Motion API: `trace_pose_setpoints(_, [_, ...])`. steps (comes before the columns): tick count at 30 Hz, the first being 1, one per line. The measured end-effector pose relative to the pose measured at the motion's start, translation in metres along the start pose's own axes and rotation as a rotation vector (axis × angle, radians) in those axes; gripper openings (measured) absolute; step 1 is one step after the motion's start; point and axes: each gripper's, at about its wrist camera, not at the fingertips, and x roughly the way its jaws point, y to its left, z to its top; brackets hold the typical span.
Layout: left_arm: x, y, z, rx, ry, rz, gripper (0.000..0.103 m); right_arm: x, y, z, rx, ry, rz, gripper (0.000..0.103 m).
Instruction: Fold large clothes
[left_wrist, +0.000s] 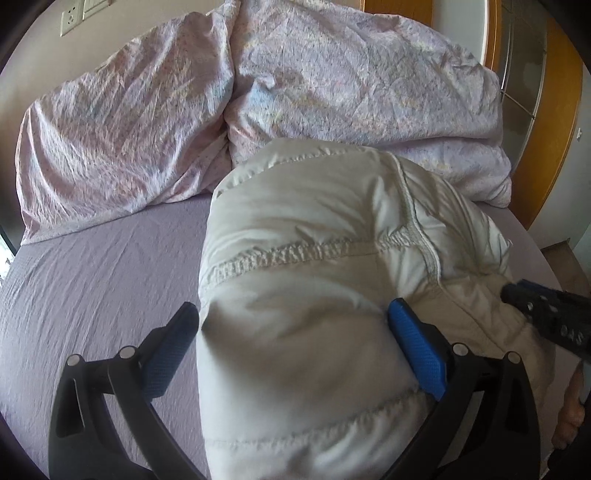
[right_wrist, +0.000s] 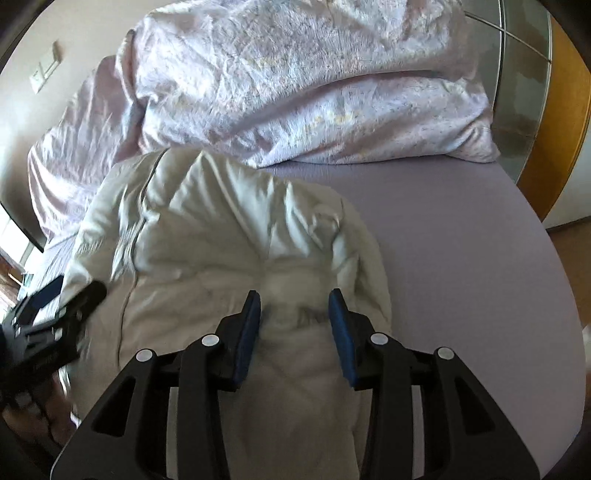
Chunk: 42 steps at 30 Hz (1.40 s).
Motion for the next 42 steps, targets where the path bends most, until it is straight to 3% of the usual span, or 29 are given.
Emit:
trace_pose_setpoints(5, [0.002,0.002,-0.005,-0.006,0.032,-0.038,0.101,0.009,-0.001,-0.022,0.044,0.055,-0.009,0.04])
trace_pose_setpoints(12, [0.006,0.001,-0.009,0.029,0.045,-0.057,0.101,0.012,-0.005,-0.039,0.122,0.043,-0.009,0.04])
trace_pose_setpoints(25, [0.003,0.004,-0.012,0.052,0.049,-0.088,0.101,0.005,-0.011,-0.049,0.179,0.02,0.005,0.04])
trace_pose_setpoints(31, [-0.023,0.024,-0.005,0.057,-0.007,-0.045,0.101,-0.01,-0.025,-0.035,0.26,0.044,0.062,0.041])
trace_pose_setpoints(32, [-0.024,0.033,-0.003,0.036,-0.002,-0.033,0.101,-0.013,-0.029,-0.031,0.276,0.043,0.069,0.043])
trace_pose_setpoints(34, [-0.022,0.045,0.0,0.008,0.016,-0.024,0.101,-0.019,-0.042,-0.021,0.318,0.037,0.065,0.067])
trace_pose_setpoints(37, [-0.017,0.06,0.003,-0.037,0.052,-0.047,0.101,-0.017,-0.06,-0.009,0.376,0.056,0.123,0.077])
trace_pose_setpoints(42, [-0.011,0.061,0.008,-0.036,0.085,-0.091,0.101,0.014,-0.075,0.0,0.422,0.21,0.214,0.081])
